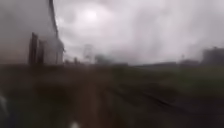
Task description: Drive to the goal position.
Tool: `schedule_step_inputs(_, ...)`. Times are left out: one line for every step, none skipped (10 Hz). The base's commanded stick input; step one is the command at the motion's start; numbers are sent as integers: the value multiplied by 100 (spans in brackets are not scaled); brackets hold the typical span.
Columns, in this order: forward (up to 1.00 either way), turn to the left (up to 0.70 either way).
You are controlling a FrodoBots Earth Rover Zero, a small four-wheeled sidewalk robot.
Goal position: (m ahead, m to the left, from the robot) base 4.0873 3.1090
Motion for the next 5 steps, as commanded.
schedule_step_inputs(70, 35)
schedule_step_inputs(70, 35)
schedule_step_inputs(70, 35)
schedule_step_inputs(70, 18)
schedule_step_inputs(70, 0)
